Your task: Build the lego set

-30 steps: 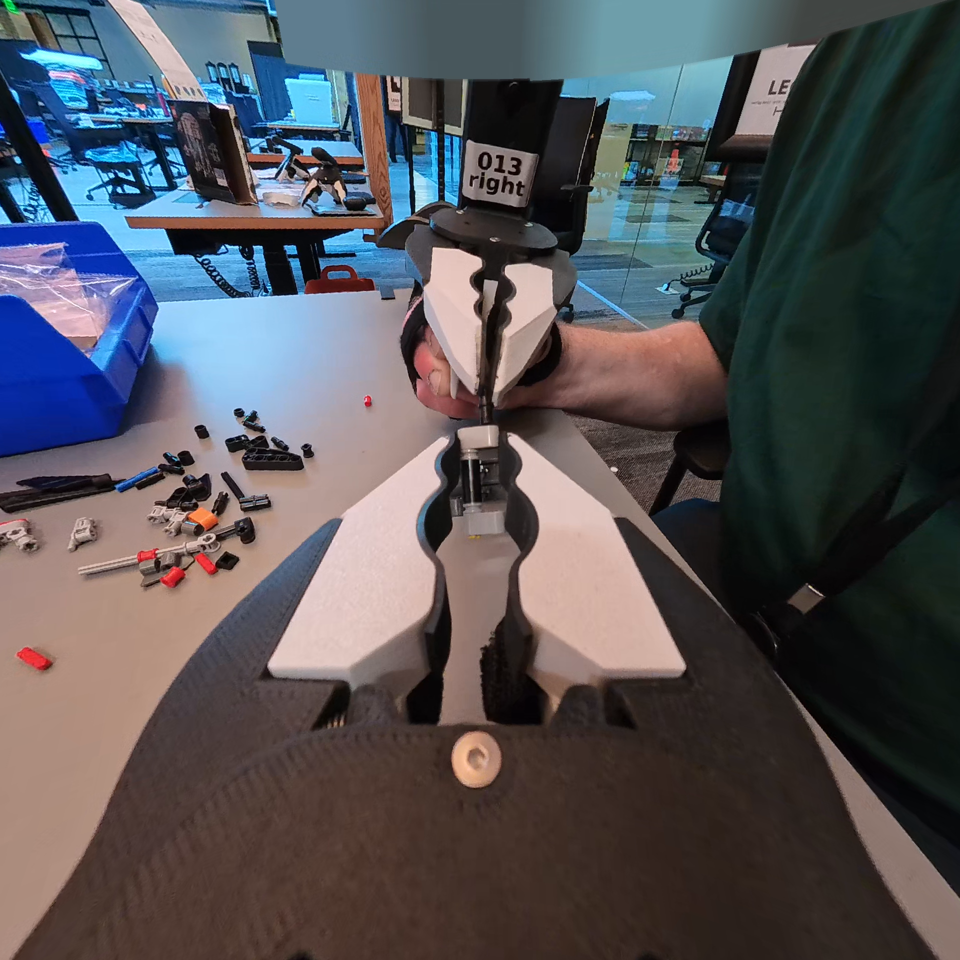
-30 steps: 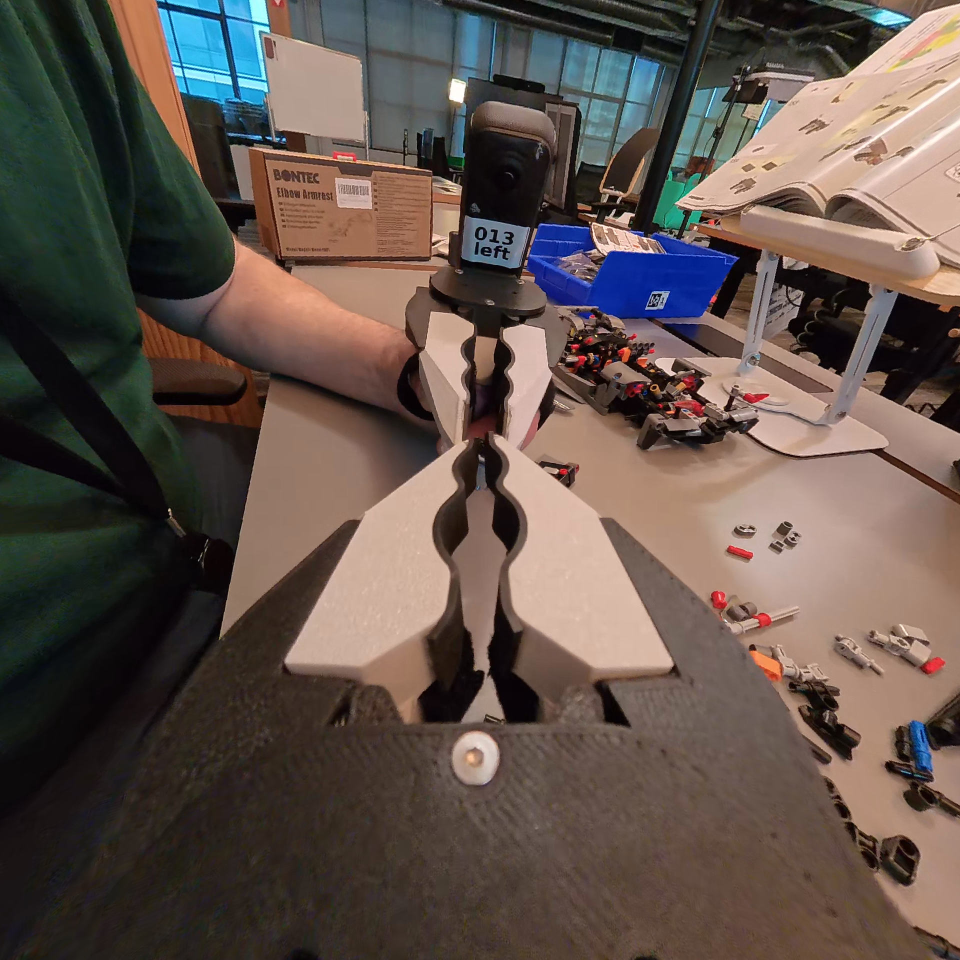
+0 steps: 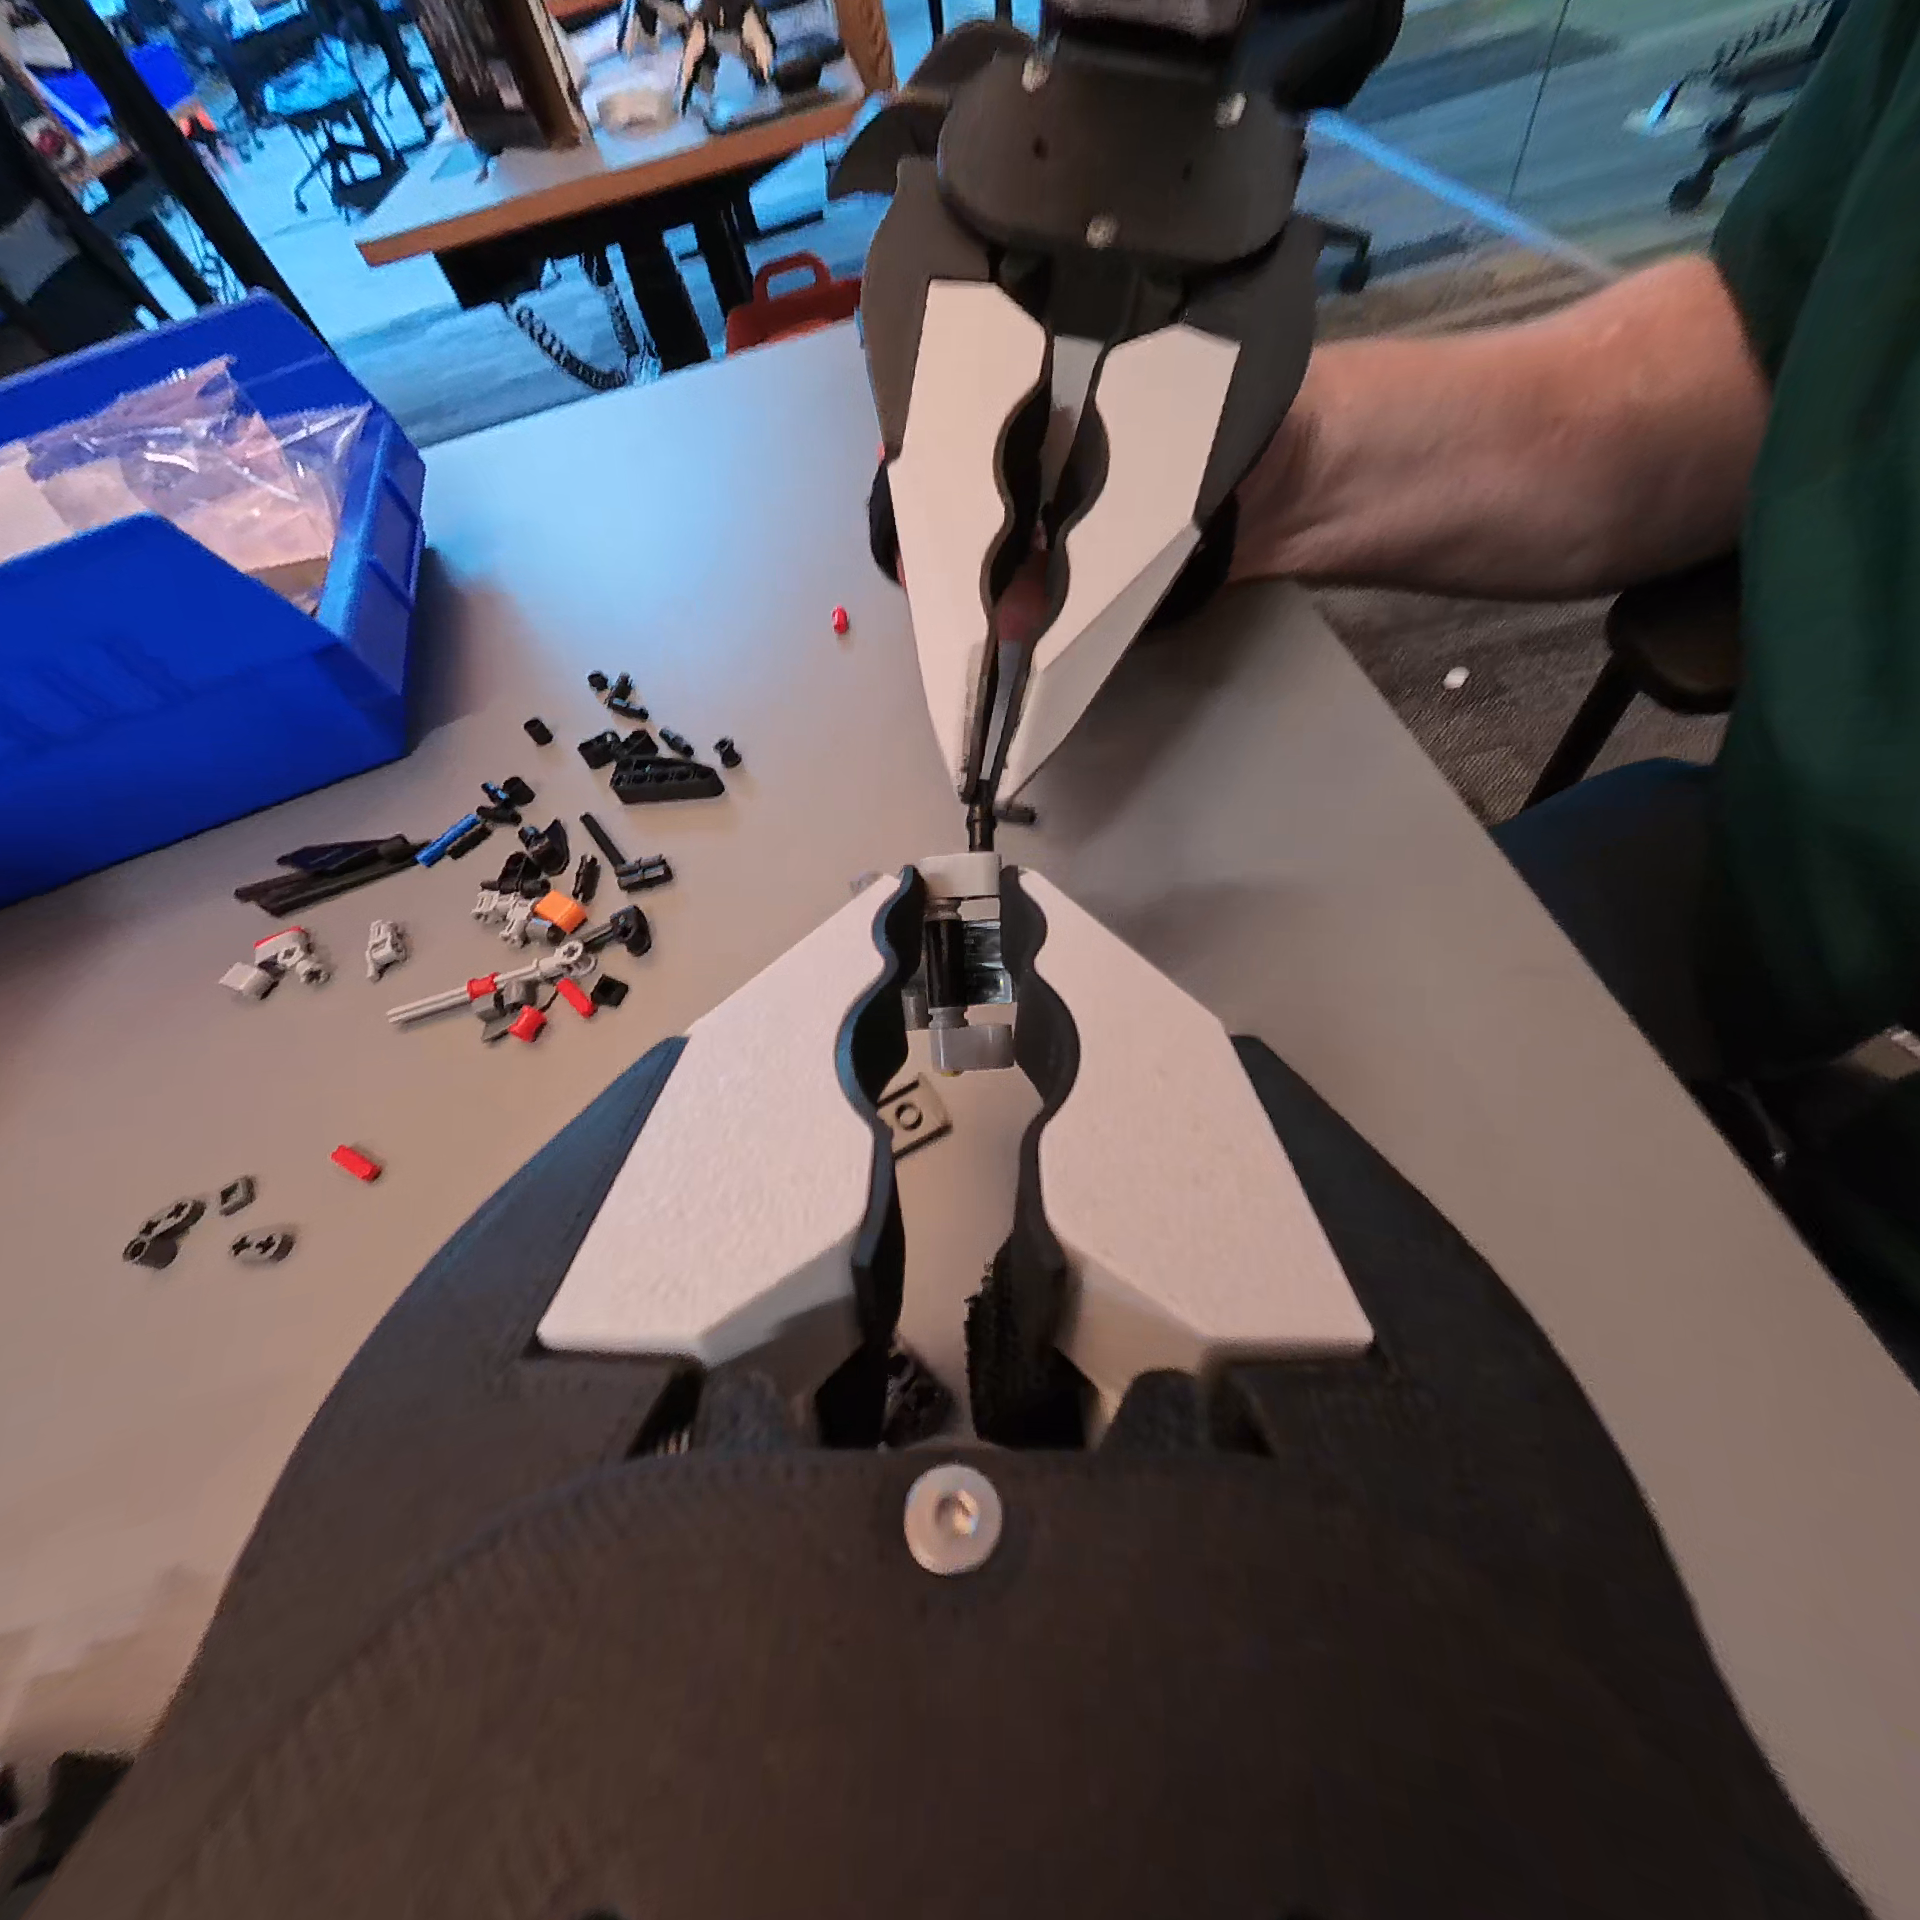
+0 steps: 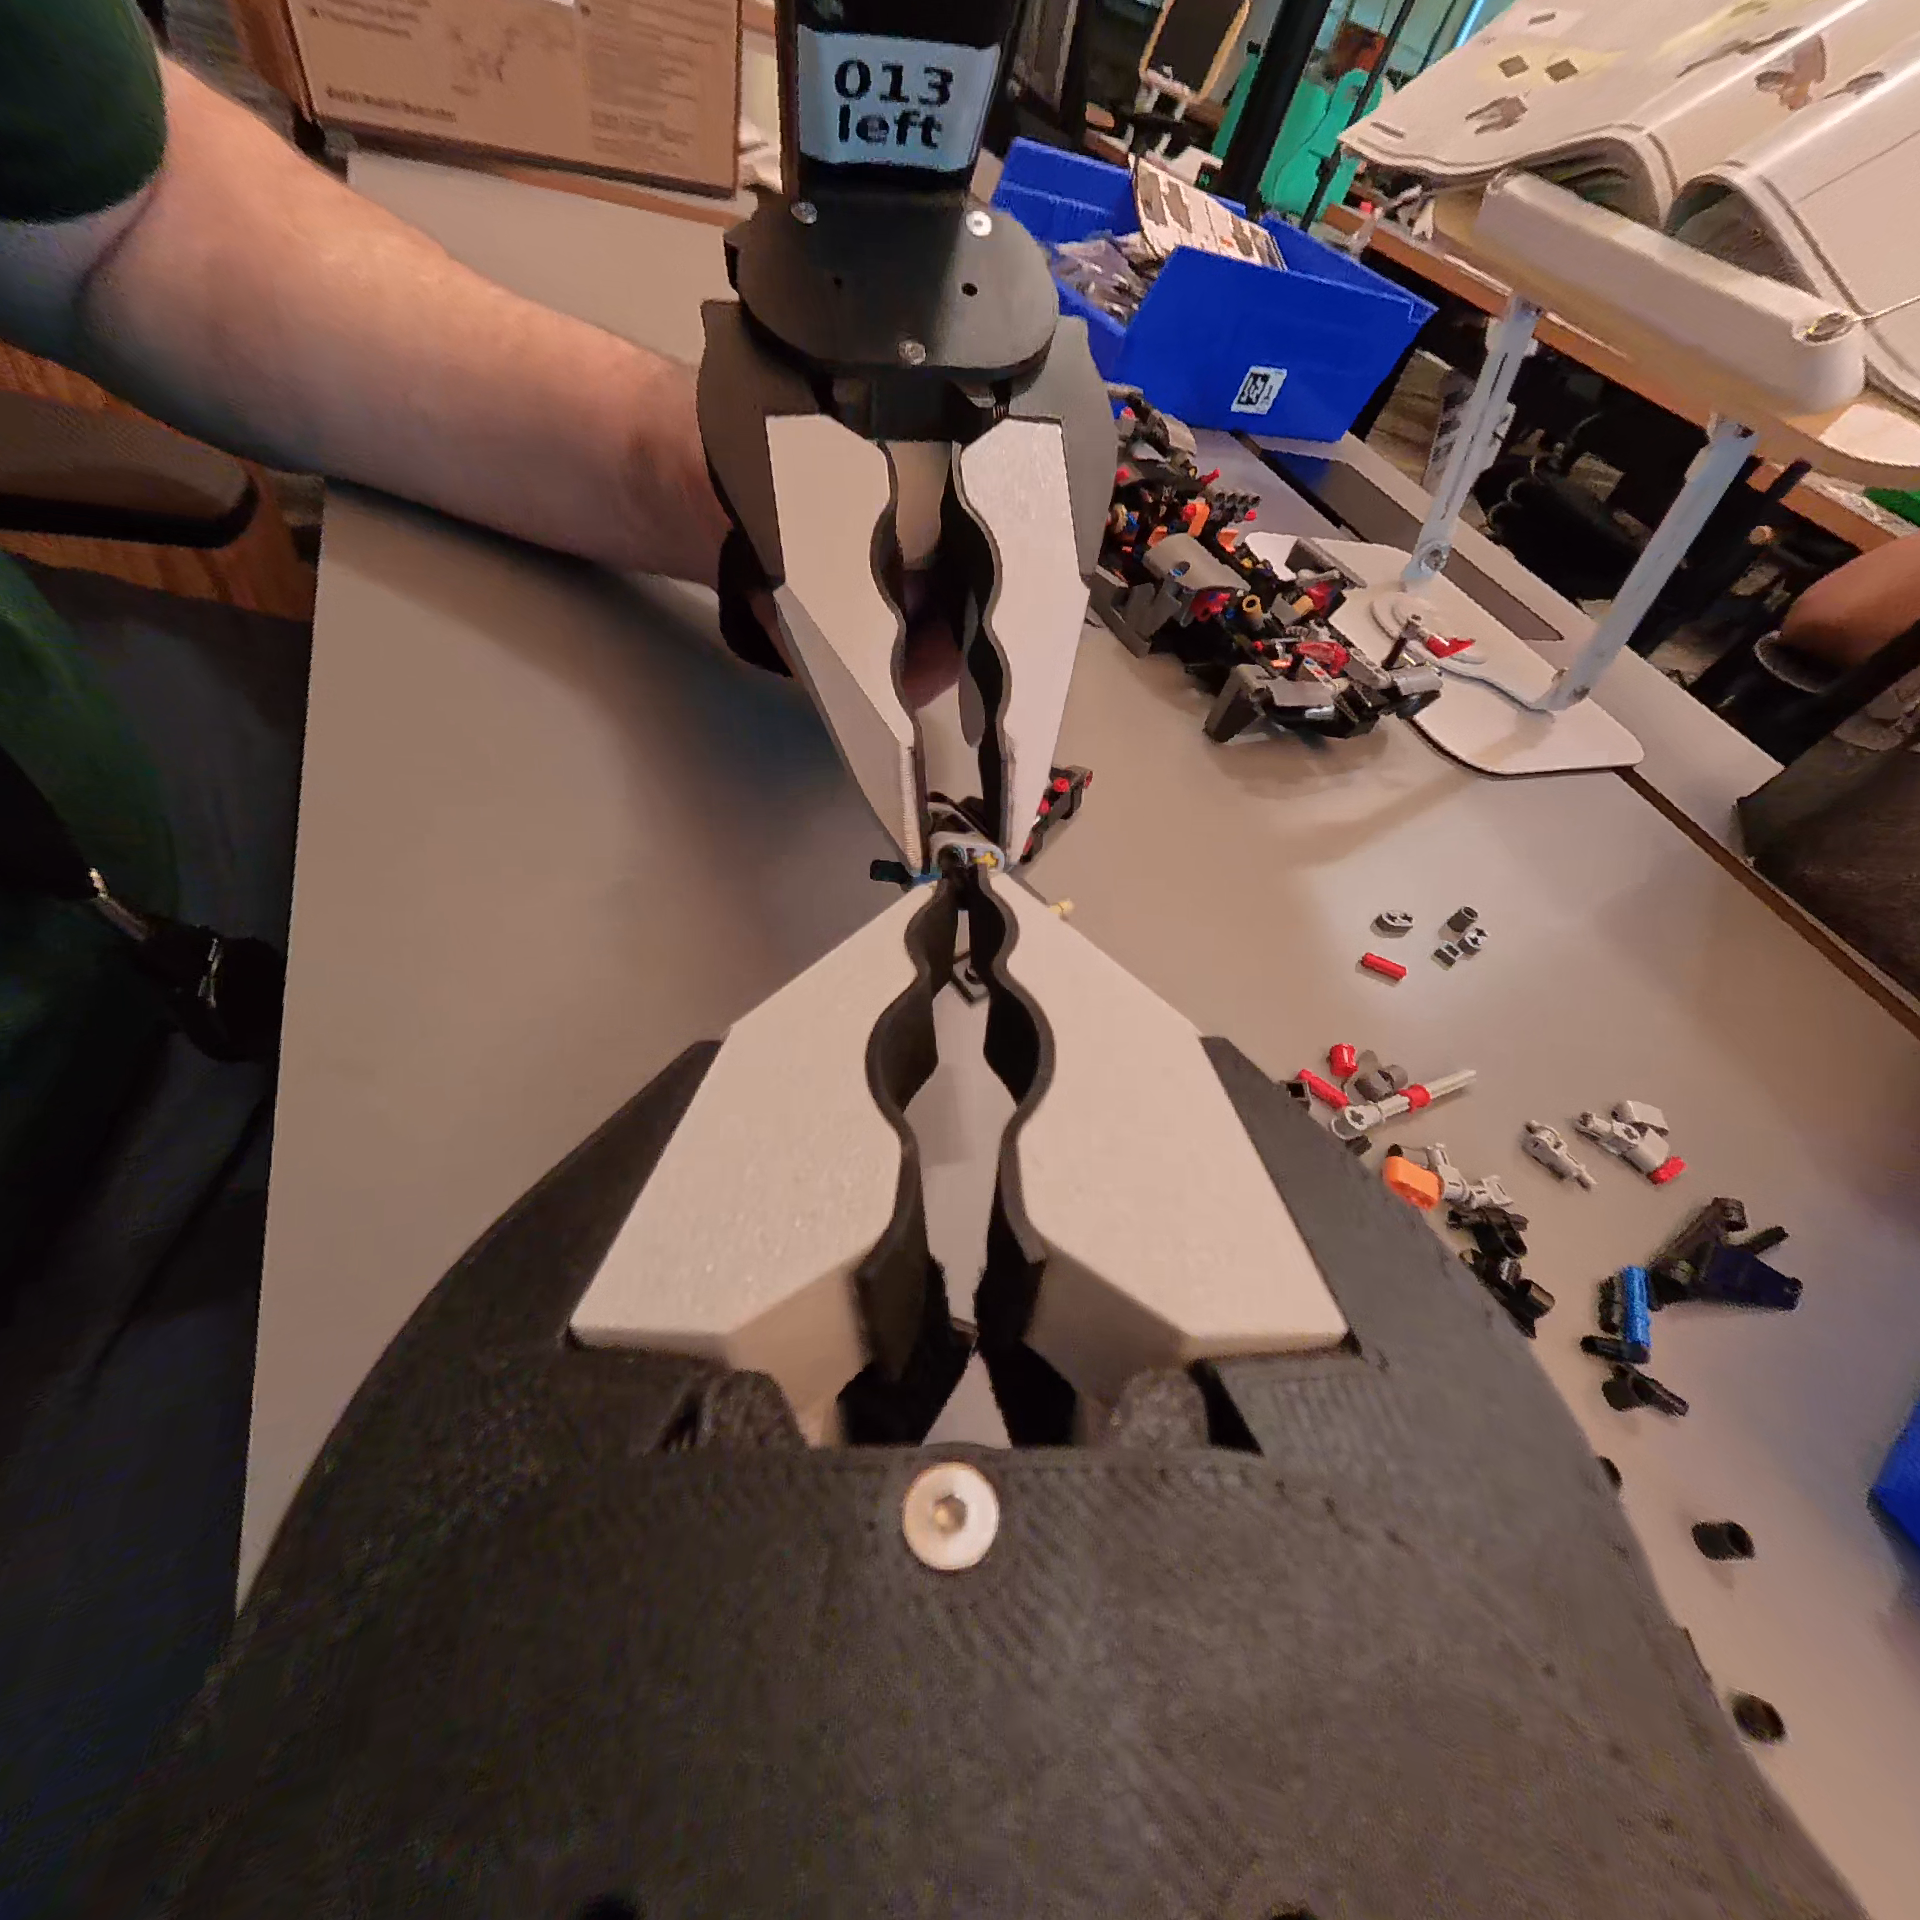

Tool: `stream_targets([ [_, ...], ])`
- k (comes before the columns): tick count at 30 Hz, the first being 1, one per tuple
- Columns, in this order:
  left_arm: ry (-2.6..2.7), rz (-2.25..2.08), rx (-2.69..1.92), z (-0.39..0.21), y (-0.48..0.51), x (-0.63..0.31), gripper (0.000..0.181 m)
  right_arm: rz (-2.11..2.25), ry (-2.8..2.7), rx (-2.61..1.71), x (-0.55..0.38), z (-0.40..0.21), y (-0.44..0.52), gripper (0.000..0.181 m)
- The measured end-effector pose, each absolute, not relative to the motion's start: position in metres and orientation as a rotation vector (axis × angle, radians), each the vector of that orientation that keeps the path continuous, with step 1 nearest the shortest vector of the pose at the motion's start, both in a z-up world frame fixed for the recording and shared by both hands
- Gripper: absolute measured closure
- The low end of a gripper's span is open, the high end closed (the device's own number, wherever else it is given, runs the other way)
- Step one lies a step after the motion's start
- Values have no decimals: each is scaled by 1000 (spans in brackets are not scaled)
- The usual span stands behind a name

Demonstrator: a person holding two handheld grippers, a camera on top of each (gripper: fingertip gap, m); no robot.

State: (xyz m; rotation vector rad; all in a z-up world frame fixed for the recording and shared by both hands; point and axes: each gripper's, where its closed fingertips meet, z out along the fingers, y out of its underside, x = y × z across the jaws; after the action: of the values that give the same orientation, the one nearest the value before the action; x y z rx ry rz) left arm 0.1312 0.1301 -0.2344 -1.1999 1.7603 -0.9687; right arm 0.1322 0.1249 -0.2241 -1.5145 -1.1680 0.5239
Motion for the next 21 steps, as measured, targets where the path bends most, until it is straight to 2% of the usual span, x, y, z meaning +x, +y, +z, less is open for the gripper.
stream_targets([
  [9, 1829, -832, -1262, -252, 137, 131, 169, 412, -1221, -1566, 131, -240, 130, 181],
  [21, 1775, -886, -1207, -240, 132, 132, 170, 535, -1180, -1529, 130, -229, 125, 181],
])
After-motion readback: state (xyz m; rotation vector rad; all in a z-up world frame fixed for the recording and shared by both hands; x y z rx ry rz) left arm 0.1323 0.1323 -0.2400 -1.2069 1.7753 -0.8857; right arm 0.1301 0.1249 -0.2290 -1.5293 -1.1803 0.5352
